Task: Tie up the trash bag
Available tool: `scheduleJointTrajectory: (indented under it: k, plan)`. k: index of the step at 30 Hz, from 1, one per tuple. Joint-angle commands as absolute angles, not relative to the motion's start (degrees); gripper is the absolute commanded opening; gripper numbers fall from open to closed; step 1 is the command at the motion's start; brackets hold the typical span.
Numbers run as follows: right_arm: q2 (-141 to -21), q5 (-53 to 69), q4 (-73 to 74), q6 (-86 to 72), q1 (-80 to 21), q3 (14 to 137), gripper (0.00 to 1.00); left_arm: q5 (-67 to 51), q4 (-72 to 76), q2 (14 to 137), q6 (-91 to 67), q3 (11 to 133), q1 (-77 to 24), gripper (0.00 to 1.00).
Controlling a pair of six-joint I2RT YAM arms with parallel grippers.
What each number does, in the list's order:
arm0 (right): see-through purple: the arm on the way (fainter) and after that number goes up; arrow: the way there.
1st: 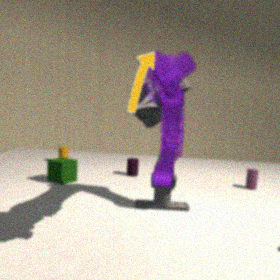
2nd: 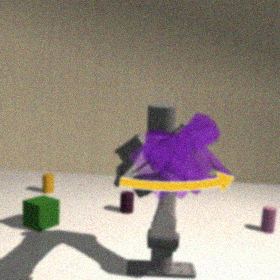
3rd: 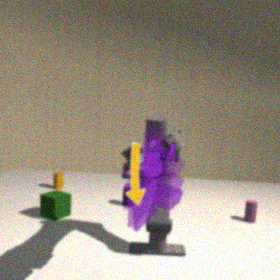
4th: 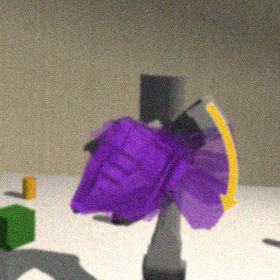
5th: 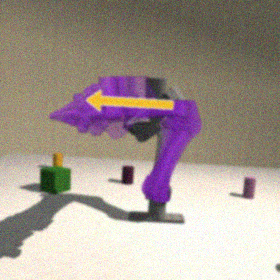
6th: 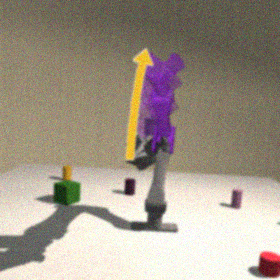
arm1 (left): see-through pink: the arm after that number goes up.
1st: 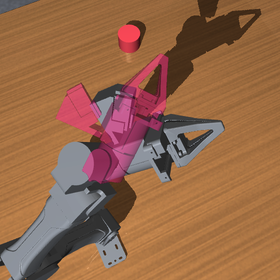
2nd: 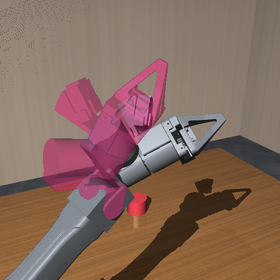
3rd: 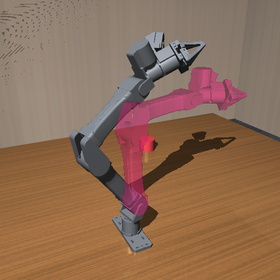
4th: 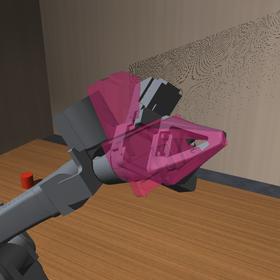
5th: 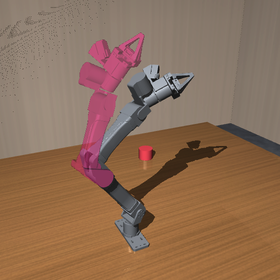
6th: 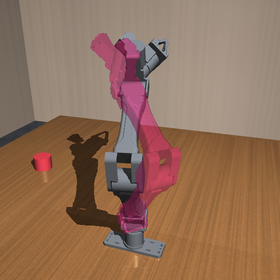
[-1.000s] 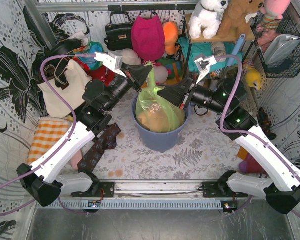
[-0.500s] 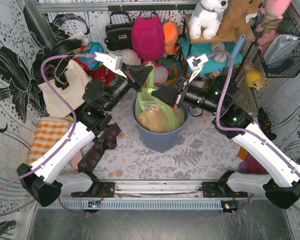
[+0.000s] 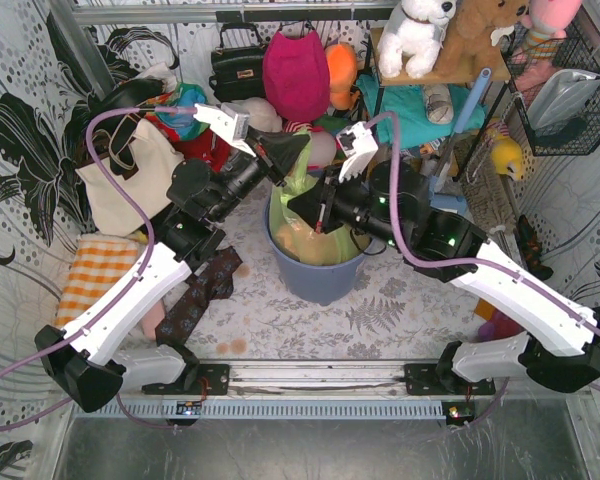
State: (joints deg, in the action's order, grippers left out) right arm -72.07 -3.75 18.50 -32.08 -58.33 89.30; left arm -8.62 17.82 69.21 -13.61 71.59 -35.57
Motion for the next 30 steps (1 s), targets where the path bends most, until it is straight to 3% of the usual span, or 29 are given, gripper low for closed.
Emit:
scheduleJointTrajectory:
  k: [1, 10, 22, 30]
  plan:
    - [-74.5, -18.3, 25.3, -31.3, -61.4, 93.7, 0.0, -11.1, 20.1, 69.1, -14.2, 74.0, -35.2, 0.0]
    - [-77.8, -30.9, 29.2, -32.6, -63.8, 95.6, 0.0, -14.4, 19.4, 67.9, -14.4, 73.7, -35.2, 0.0]
    - [-73.8, -33.0, 13.1, -37.3, -64.1, 81.9, 0.0, -17.7, 20.8, 67.4, -15.5, 71.9, -35.2, 0.0]
    - [-76.8, -37.2, 16.0, -47.6, -64.2, 82.7, 0.0, -18.5, 20.9, 67.0, -15.9, 71.1, -35.2, 0.0]
